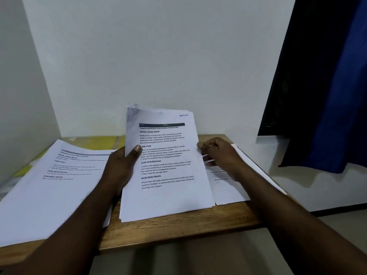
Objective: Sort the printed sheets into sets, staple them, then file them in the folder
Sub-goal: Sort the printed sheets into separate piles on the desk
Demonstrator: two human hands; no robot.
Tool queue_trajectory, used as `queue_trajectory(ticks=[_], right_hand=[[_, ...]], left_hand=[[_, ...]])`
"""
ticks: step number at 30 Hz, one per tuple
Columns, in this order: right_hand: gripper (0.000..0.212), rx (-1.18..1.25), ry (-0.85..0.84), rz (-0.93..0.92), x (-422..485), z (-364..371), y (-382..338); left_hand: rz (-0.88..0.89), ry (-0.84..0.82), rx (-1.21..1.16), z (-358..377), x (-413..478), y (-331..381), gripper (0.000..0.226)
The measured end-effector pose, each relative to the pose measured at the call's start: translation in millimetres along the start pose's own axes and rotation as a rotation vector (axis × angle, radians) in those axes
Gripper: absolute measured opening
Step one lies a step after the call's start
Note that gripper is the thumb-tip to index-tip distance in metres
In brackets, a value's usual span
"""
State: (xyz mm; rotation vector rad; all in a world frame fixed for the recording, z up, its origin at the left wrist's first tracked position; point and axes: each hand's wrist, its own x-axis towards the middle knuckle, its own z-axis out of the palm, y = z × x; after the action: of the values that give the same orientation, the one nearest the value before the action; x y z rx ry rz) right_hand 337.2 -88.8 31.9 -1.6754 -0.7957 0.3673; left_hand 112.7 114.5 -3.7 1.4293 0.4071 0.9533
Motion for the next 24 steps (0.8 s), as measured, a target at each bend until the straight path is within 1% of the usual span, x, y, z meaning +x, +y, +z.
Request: queue_trajectory(ticks=[1,2,4,8,10,13,16,19,21,24], right_hand=[[0.041,0.003,-0.039,-0.011,0,9,-1],[0.043,-0.006,-0.042,-0.042,1,18,1],[0.039,0.009,0.001,-0.084,2,30,8],[0.039,0.124,0.064,-0.032,5,36,26],[0.034,0.126,0.091,-0.009,5,36,35],[0.022,0.066,0.138,-0.039,6,35,41],[0.016,0.050,0.151,-0.045,8,36,41],[0.009,0.009,0.200,-0.051,9,36,41],[0.007,0.002,0.237,-0.047,9,34,40],[0.009,0.016,0.264,-0.040,8,32,40]], left_hand=[[-0.004,-0.001,-0.001,0,0,1,0.026],[-0.010,0.000,-0.002,-1,0,0,0.027],[-0.024,-0.007,-0.013,-2,0,0,0.026],[-0.040,0.014,0.042,-5,7,-5,0.025],[-0.034,0.017,0.083,-6,10,-8,0.024],[-0.036,0.016,0.110,-9,13,-12,0.025],[-0.049,0.017,0.068,-11,12,-12,0.033],[-0.071,0.032,0.037,-10,11,-10,0.023],[-0.070,0.042,0.052,-9,11,-9,0.020],[-0.068,0.047,0.063,-10,12,-8,0.025]])
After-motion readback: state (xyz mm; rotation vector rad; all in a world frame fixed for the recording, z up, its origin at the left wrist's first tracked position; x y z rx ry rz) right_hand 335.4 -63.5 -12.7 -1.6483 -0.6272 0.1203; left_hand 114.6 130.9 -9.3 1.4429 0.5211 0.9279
